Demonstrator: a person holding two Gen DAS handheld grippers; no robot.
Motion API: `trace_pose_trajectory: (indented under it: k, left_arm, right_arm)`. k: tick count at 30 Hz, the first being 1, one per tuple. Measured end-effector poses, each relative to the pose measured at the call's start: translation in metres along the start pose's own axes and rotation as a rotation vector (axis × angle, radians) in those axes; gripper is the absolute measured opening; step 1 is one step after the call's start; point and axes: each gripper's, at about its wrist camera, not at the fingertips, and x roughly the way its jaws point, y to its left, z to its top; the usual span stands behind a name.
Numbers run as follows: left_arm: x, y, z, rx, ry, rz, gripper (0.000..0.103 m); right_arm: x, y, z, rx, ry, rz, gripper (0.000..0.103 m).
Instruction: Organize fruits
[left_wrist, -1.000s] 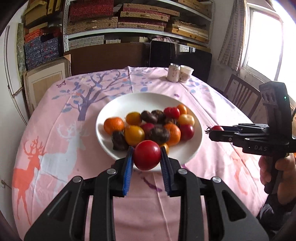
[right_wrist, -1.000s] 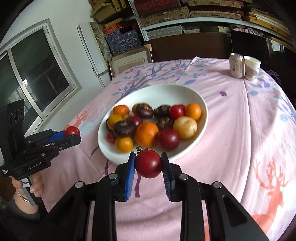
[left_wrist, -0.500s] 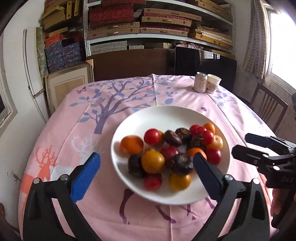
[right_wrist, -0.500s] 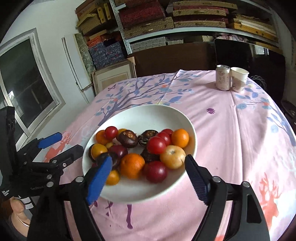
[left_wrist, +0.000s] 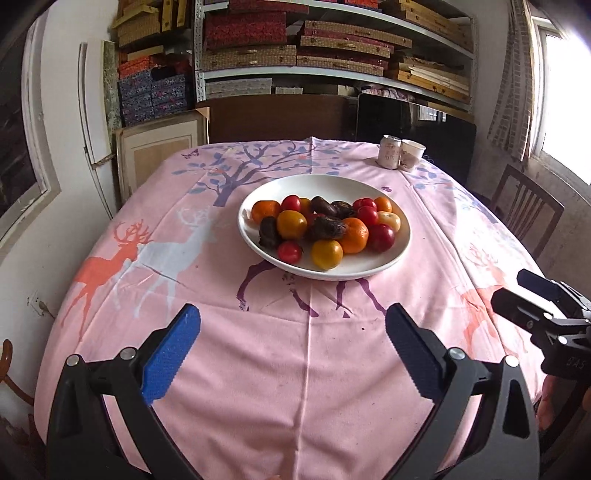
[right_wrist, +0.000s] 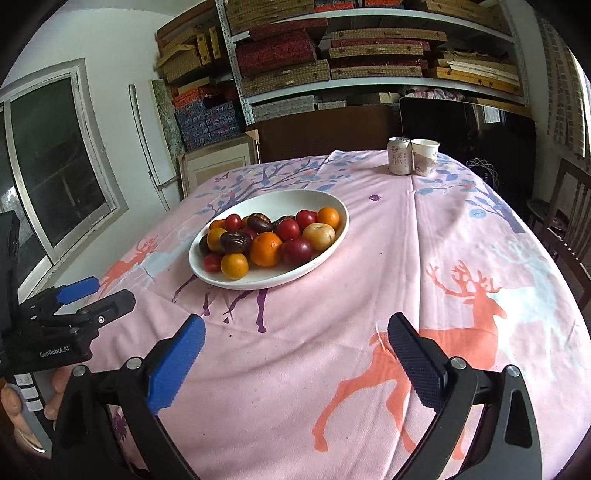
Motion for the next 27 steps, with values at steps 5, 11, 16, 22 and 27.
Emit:
trace_pose_trajectory:
  k: [5,11,16,22,27]
  left_arm:
    - [-0.019,0.002,-0.009,0.0,-0.02,0.053,0.098]
    - [-0.034,-0.006,-0.012,0.048,-0.06,0.05,0.098]
    - [-0.043,-0.015,-0.015,0.09,-0.122,0.007,0.098]
    - [-0.038,-0.01,-0.013,0.06,-0.099,0.043,0.098]
    - [-0.029,-0.007,-0.013,0.062,-0.089,0.093,0.098]
  right_arm:
    - [-0.015,0.004,-0.007,-0.025,-0.036,-0.015,0.1]
    - [-0.024,0.007,-0.012,-0.033,-0.039,-0.019,0.1]
    - [-0.027,0.006,-0.017,-0.038,-0.061,-0.023,0.1]
    - [-0.025,-0.004,-0.018,0.011,-0.041,-0.008,0.1]
    - [-0.025,0.001,-0.021,-0.007,-0.038,-0.013,0.1]
